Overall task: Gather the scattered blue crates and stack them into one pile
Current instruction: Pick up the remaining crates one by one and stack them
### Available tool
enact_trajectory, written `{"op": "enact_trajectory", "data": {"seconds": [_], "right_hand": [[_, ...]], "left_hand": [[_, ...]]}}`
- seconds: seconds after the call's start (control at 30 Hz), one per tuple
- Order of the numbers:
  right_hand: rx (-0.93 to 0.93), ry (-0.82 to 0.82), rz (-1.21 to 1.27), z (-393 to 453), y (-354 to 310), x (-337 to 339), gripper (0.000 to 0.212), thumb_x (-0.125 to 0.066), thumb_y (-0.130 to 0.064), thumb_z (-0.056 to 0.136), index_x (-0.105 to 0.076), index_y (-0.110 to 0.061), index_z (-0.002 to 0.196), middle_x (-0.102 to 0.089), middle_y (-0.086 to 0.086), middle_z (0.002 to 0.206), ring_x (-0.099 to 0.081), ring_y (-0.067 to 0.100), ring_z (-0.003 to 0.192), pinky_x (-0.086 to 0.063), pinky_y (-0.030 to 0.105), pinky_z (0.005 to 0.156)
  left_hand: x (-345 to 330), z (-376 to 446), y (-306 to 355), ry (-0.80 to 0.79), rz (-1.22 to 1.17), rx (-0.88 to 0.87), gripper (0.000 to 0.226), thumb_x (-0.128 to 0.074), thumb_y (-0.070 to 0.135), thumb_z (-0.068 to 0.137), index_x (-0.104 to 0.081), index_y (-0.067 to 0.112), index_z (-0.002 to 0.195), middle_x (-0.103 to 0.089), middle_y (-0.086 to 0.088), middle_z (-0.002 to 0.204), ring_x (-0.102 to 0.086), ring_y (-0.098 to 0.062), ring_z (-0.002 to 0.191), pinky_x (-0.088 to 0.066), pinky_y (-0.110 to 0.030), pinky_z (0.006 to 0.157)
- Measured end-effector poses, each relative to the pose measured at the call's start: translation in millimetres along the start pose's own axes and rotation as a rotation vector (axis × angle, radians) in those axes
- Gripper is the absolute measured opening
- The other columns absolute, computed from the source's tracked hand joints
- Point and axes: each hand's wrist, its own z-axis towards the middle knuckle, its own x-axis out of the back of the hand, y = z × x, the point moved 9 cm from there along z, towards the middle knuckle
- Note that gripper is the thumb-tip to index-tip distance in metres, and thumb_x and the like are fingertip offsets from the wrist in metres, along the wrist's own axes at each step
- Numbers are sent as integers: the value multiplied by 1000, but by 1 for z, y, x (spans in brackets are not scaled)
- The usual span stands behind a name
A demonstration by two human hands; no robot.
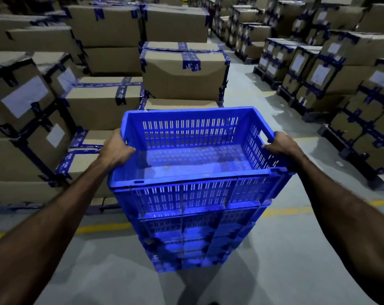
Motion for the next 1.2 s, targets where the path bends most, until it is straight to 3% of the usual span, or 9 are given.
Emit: {"op": "enact_trajectory", "data": {"seconds": [0.17, 0.3, 0.4, 0.53, 0.63, 0.9, 1.03, 1.2], "right_hand": [[21, -7, 20, -6, -4, 6, 40, -67, -44, 77, -53, -18, 104, -67, 13, 104, -65, 34, 85, -57, 44, 80], [65, 96, -6, -19, -14, 22, 50, -62, -49, 79, -55, -21, 120, -67, 12, 115, -65, 36, 99, -55, 49, 87], [95, 162, 23, -36, -18, 33, 56, -63, -46, 90, -50, -20, 138, -65, 13, 128, -62, 37, 112, -53, 48, 91], [144, 189, 83, -60, -10, 41, 58, -62, -48, 93, -50, -18, 141, -60, 15, 138, -59, 37, 121, -50, 50, 97], [192, 256, 101, -89, -8, 54, 60, -60, -52, 90, -54, -17, 138, -61, 13, 138, -59, 33, 123, -50, 50, 100], [342, 355, 134, -204, -21, 65, 50, -60, -47, 89, -60, -17, 129, -66, 9, 130, -61, 28, 120, -49, 43, 98], [431, 341, 182, -257, -28, 52, 47, -65, -39, 94, -58, -15, 134, -65, 8, 133, -61, 26, 121, -49, 42, 101], [520, 281, 265, -302, -31, 32, 51, -65, -40, 95, -57, -15, 138, -62, 5, 139, -58, 23, 128, -46, 42, 108]], "left_hand": [[9, -8, 3, 15, -69, 37, 49, -72, 35, 81, -51, 22, 123, -68, -8, 114, -67, -33, 94, -57, -49, 86], [15, -14, 8, 17, -94, 50, 50, -72, 47, 85, -53, 19, 122, -69, -7, 113, -67, -28, 85, -54, -40, 70], [22, -26, 12, 34, -87, 26, 58, -68, 50, 91, -51, 17, 136, -66, -5, 116, -64, -21, 78, -47, -34, 60], [32, -51, 11, 36, -111, -4, 72, -66, 49, 94, -40, 15, 152, -62, -11, 137, -63, -27, 100, -46, -38, 74], [44, -80, 16, 61, -32, -94, 66, -61, 46, 98, -41, 14, 152, -61, -14, 139, -63, -34, 117, -45, -40, 79], [46, -177, 38, 160, 98, -404, 60, -56, 52, 97, -48, 19, 148, -58, -11, 144, -56, -34, 128, -48, -52, 101], [32, -235, 48, 207, 80, -508, 55, -60, 43, 99, -51, 15, 146, -58, -11, 143, -52, -33, 130, -44, -49, 106], [5, -294, 41, 198, 35, -517, 56, -61, 41, 99, -50, 14, 148, -56, -9, 147, -48, -27, 136, -40, -44, 113]]}}
